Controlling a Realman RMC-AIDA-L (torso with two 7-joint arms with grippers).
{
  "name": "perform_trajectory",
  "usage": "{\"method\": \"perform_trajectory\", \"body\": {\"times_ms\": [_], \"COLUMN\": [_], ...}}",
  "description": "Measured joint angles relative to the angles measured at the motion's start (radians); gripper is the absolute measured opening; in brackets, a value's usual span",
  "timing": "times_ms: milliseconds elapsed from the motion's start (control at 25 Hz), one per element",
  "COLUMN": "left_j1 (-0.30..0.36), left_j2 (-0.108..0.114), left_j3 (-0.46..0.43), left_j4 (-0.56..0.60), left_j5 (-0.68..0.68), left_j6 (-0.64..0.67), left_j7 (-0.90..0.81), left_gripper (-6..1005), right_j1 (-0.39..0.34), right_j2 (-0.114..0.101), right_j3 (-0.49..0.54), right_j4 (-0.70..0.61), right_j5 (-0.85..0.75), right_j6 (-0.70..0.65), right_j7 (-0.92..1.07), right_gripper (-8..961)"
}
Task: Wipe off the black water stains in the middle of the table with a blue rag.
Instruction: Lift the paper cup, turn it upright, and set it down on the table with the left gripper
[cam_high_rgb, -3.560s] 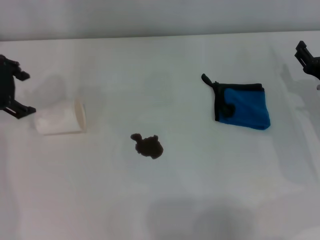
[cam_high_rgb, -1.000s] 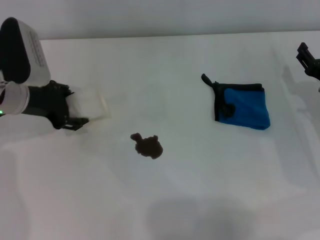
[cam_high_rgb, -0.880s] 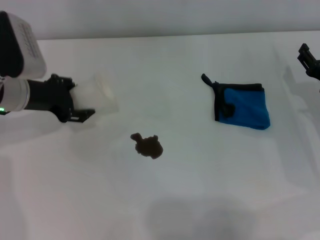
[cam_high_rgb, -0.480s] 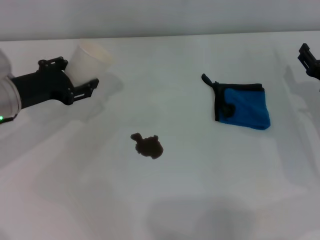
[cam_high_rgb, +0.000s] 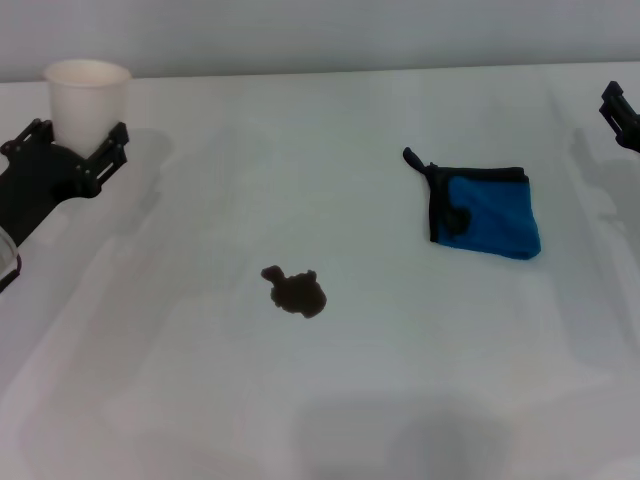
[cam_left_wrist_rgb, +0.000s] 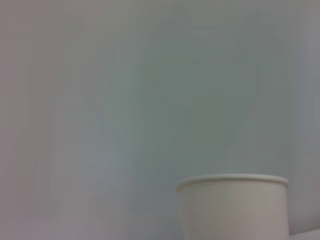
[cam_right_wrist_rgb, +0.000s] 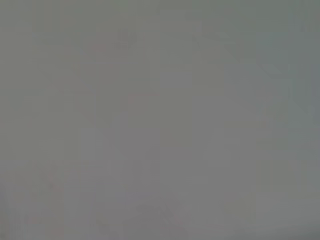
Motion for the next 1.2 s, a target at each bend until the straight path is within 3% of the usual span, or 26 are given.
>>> {"method": "perform_trajectory", "body": {"times_ms": [200, 640, 1200], "left_j1": [-0.03, -0.123, -0.104], "left_j2": [-0.002, -0.01, -0.013], "left_j3": [0.0, 0.002, 0.001], "left_j4": [-0.105, -0.196, -0.212], "left_j5": [-0.092, -0.061, -0.022], "left_j6": [0.015, 0.141, 0.161], "left_j7": [0.033, 0.058, 0.112], "left_gripper": [687, 687, 693], "right_j1": [-0.002, 0.005, 0.007], "right_j2": [0.0, 0.0, -0.003], "right_j3": [0.0, 0.0, 0.0], "right_j4": [-0.002, -0.004, -0.007], "right_j5": [0.003, 0.004, 0.005], "right_j6": [0.0, 0.0, 0.0], "right_j7": [0.0, 0.0, 0.0], "right_gripper": [768, 768, 768]}}
